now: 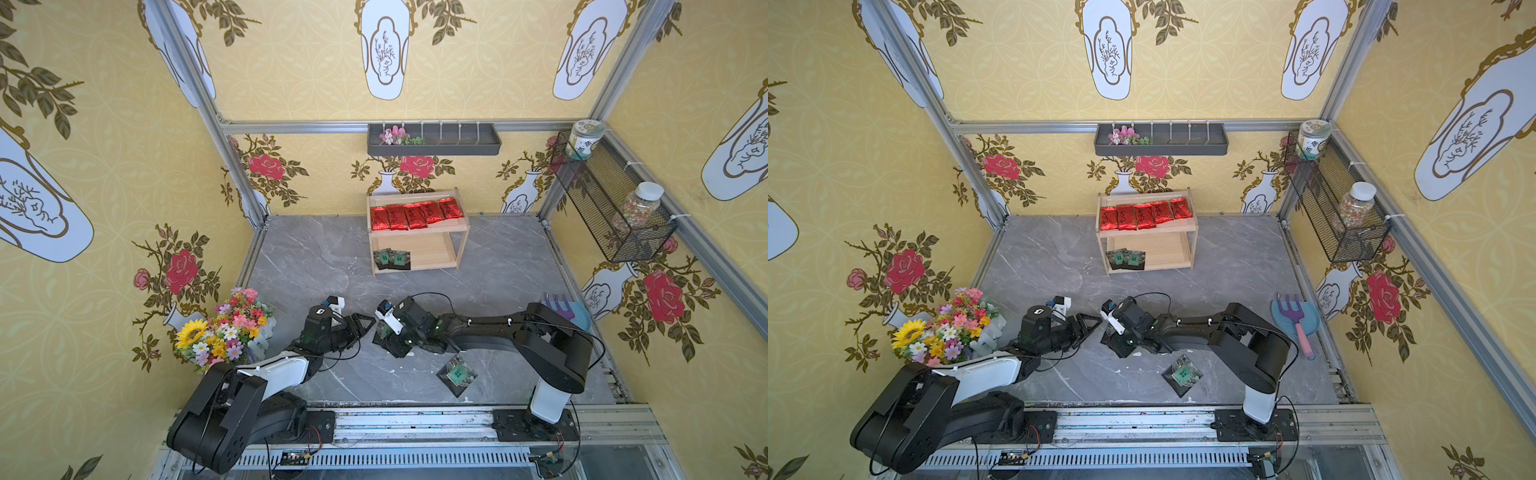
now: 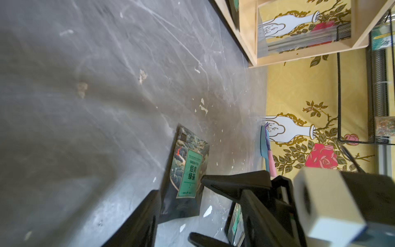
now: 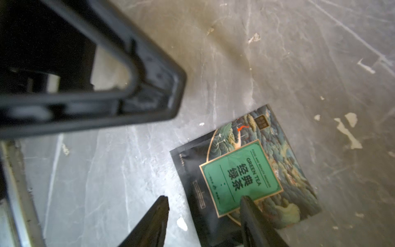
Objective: Place the tea bags on the shelf by color
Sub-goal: Move the tea bag to the center of the board, then pick up the tea bag from the center of the board.
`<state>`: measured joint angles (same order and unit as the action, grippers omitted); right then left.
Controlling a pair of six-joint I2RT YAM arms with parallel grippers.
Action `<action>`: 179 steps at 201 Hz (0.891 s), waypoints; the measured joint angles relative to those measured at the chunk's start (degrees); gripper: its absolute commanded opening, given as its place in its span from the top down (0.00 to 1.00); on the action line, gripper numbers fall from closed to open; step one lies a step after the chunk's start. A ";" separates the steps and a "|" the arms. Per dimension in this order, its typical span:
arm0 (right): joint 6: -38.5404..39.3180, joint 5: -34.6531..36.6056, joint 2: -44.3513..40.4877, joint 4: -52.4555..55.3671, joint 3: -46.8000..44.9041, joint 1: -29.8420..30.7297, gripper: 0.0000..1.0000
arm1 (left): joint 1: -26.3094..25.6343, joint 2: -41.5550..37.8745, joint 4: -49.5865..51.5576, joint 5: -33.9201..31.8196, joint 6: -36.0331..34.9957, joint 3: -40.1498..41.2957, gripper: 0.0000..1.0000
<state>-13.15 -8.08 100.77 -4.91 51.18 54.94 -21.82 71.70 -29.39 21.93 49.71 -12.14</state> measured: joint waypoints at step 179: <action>-33.83 -14.45 0.17 -20.83 -12.07 -10.73 0.51 | -6.84 11.06 -3.15 2.91 -1.22 -2.89 0.40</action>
<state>-46.98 -22.52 100.95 -25.74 39.11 44.21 -28.67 82.76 -32.53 24.84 48.49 -15.03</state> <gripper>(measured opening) 0.497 0.604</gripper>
